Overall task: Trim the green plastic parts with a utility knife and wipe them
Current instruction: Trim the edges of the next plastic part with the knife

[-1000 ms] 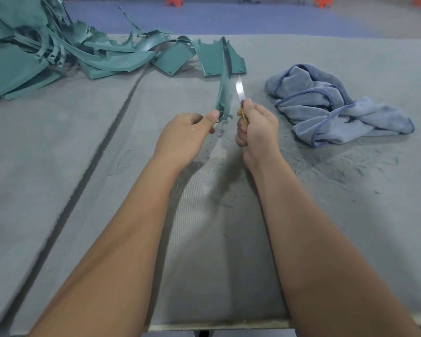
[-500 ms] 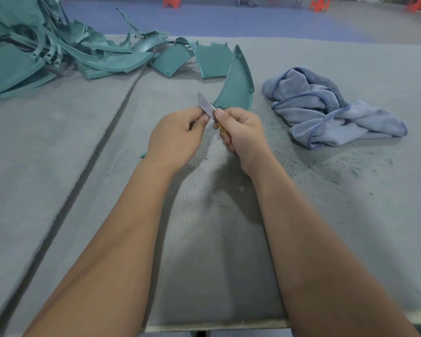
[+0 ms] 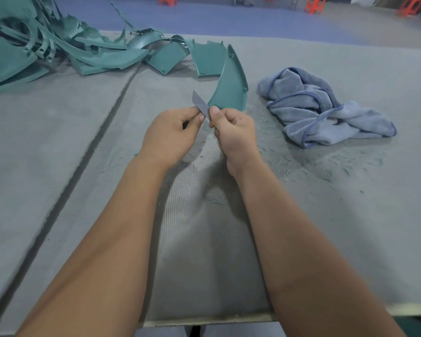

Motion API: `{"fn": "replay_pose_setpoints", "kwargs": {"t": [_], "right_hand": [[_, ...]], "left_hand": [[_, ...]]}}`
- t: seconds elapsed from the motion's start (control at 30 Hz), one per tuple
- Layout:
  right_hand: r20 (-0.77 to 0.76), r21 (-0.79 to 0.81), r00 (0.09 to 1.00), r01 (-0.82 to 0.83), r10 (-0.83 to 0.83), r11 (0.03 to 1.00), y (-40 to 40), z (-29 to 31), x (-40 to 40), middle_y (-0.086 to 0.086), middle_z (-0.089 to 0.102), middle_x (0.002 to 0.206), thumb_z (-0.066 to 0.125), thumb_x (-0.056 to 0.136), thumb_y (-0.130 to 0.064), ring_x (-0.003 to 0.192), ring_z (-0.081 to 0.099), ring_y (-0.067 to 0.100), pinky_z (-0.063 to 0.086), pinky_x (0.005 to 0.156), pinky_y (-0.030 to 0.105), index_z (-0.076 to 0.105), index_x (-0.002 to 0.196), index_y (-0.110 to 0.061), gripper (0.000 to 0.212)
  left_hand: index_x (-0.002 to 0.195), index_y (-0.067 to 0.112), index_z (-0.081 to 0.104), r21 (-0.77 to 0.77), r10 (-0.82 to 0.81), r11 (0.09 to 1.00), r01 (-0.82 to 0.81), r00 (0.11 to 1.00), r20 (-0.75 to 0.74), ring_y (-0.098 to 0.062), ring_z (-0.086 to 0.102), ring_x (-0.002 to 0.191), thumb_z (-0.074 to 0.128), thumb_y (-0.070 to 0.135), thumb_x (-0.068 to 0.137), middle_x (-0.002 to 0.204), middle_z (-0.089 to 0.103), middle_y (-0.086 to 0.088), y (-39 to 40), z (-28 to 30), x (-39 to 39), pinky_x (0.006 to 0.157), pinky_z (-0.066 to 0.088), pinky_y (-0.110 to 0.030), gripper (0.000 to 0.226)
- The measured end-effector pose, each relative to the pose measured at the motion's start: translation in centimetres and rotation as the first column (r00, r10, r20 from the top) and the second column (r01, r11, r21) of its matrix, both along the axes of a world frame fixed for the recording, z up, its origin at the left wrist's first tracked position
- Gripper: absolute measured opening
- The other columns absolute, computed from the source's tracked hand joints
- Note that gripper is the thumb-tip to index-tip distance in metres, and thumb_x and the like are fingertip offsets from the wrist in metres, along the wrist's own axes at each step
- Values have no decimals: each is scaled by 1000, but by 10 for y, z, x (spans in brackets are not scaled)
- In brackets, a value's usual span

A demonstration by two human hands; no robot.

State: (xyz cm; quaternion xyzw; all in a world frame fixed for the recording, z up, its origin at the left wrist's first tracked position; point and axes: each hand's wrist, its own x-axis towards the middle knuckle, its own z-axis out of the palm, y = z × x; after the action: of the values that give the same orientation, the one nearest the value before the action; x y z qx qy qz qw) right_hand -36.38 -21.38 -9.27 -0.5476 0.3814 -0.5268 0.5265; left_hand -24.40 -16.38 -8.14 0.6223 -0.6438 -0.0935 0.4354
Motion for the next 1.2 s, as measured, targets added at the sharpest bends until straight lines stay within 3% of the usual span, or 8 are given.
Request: {"fn": "replay_pose_setpoints", "kwargs": {"t": [0.2, 0.33, 0.4, 0.57, 0.77, 0.9, 1.07, 1.2], "right_hand": [[-4, -34, 996, 86, -86, 996, 2, -2, 2, -6, 36, 46, 59, 94, -18, 46, 28, 8, 26, 47, 23, 52, 54, -18, 41], [339, 239, 922, 110, -189, 965, -10, 4, -7, -10, 33, 41, 52, 99, -19, 36, 22, 5, 19, 36, 19, 47, 60, -17, 39], [375, 244, 914, 62, -153, 968, -11, 4, -9, -8, 33, 42, 51, 100, -20, 35, 20, 4, 16, 35, 18, 48, 63, -15, 37], [374, 206, 923, 12, -90, 978, -9, 3, -14, -1, 34, 54, 54, 97, -28, 43, 23, 9, 18, 41, 21, 51, 73, -14, 28], [270, 185, 950, 110, -158, 977, -10, 12, -18, -3, 39, 56, 55, 89, 0, 48, 26, 11, 22, 41, 20, 49, 77, -15, 21], [246, 109, 951, 164, -186, 981, -10, 16, -24, 0, 41, 59, 53, 93, -11, 49, 30, 12, 25, 45, 20, 49, 79, -14, 15], [79, -87, 976, 210, -203, 974, -7, 14, -24, 2, 59, 57, 54, 95, -12, 41, 44, 13, 37, 42, 22, 48, 77, -20, 21], [9, -199, 970, 238, -241, 951, -10, 12, -28, -6, 51, 55, 52, 95, -23, 48, 43, 5, 36, 50, 20, 58, 81, -19, 15]], "left_hand": [[79, 26, 62, -3, 13, 1000, -13, 999, 37, -15, 34, 54, 47, 33, 97, 53, 36, 0, -1, -1, 0, 54, 29, -32, 24], [122, 40, 64, 10, 21, 1000, -22, 999, 50, 1, 46, 54, 48, 33, 98, 55, 52, 23, 5, -3, -3, 52, 31, -23, 30], [125, 40, 62, 11, 14, 1000, -15, 999, 32, 0, 45, 53, 47, 32, 98, 54, 50, 24, 6, -2, -3, 52, 30, -24, 32], [109, 26, 69, 36, 61, 998, -59, 997, -51, -13, 40, 57, 44, 33, 100, 55, 40, 5, 0, -6, 2, 57, 33, -31, 27], [107, 27, 68, 44, 81, 996, -79, 996, -45, -14, 40, 58, 43, 34, 100, 57, 39, 6, -2, -6, 2, 57, 33, -32, 27], [114, 32, 67, -54, 121, 991, -124, 990, -68, -15, 48, 61, 43, 35, 98, 62, 50, 7, 1, -5, 0, 58, 37, -30, 29], [126, 35, 62, -77, 181, 983, -166, 950, 255, -23, 55, 75, 47, 31, 98, 79, 61, 0, -1, -7, -2, 57, 32, -30, 32], [126, 40, 61, 23, 103, 994, -109, 975, 196, -21, 61, 88, 50, 35, 97, 94, 70, 2, 0, -13, 3, 69, 48, -35, 31]]}}
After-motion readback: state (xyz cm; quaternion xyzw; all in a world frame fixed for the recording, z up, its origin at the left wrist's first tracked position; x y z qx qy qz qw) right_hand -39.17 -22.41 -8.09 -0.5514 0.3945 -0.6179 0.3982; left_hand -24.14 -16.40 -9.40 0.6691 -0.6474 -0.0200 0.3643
